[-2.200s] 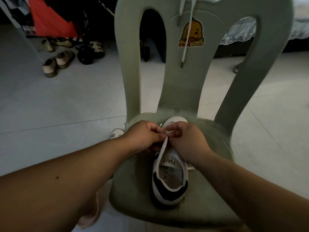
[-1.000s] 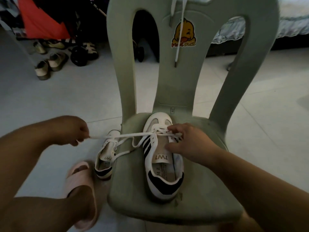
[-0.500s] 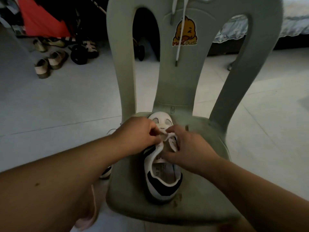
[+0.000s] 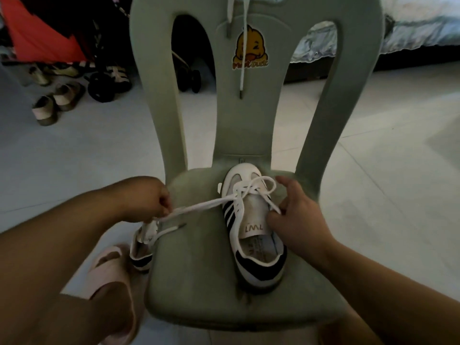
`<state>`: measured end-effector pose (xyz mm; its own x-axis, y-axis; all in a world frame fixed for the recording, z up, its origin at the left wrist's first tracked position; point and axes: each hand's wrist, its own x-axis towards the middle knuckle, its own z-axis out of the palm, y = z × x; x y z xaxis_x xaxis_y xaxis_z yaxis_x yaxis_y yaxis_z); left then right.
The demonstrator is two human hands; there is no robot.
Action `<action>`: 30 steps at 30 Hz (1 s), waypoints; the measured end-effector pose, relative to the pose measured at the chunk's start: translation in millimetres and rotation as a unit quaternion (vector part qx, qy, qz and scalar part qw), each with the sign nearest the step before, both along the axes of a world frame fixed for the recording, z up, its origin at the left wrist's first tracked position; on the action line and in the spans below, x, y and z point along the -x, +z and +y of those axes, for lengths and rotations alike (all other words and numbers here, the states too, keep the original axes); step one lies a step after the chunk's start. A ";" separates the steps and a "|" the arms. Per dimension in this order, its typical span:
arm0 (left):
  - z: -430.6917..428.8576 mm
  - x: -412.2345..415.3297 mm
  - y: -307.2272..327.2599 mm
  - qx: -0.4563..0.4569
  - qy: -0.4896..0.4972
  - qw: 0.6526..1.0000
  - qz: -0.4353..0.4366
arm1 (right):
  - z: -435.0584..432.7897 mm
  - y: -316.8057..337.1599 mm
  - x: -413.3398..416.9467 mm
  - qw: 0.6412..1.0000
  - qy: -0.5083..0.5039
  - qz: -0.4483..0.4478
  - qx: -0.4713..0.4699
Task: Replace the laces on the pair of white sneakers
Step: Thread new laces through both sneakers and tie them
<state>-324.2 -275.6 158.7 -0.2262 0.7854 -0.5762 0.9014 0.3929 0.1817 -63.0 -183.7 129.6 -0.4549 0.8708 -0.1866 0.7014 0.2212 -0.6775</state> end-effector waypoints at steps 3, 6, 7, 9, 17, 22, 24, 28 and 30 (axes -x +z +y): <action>8.2 -27.0 -7.5 -0.094 -0.019 0.995 -0.041 | 1.5 2.0 3.7 0.999 0.012 -0.010 0.032; 21.3 -60.3 -14.3 -0.176 0.023 0.978 -0.112 | 3.3 3.4 7.8 0.999 0.010 -0.022 0.044; 26.0 -69.3 -15.8 -0.187 0.032 0.975 -0.120 | 3.8 3.1 9.5 0.999 0.009 -0.023 0.046; 33.8 -79.0 -20.1 -0.203 0.032 0.974 -0.098 | 3.4 2.8 12.1 0.999 0.015 -0.025 0.045; 31.4 -51.0 1.7 -0.125 -0.042 0.991 0.029 | 2.9 4.9 10.4 0.998 0.017 -0.066 0.017; 7.9 -9.9 7.9 0.046 -0.025 0.999 -0.003 | 1.5 6.3 12.1 0.998 0.031 -0.056 0.003; 7.8 -11.2 6.2 0.041 -0.059 0.997 0.006 | 2.8 4.8 11.2 0.998 0.041 -0.052 0.024; 15.4 -35.9 -4.4 -0.087 -0.046 0.994 -0.044 | 9.4 8.2 9.1 0.994 0.041 0.001 0.102; 20.7 -53.4 -7.3 -0.147 -0.012 0.985 -0.092 | 18.4 7.5 11.2 0.996 0.047 0.007 0.075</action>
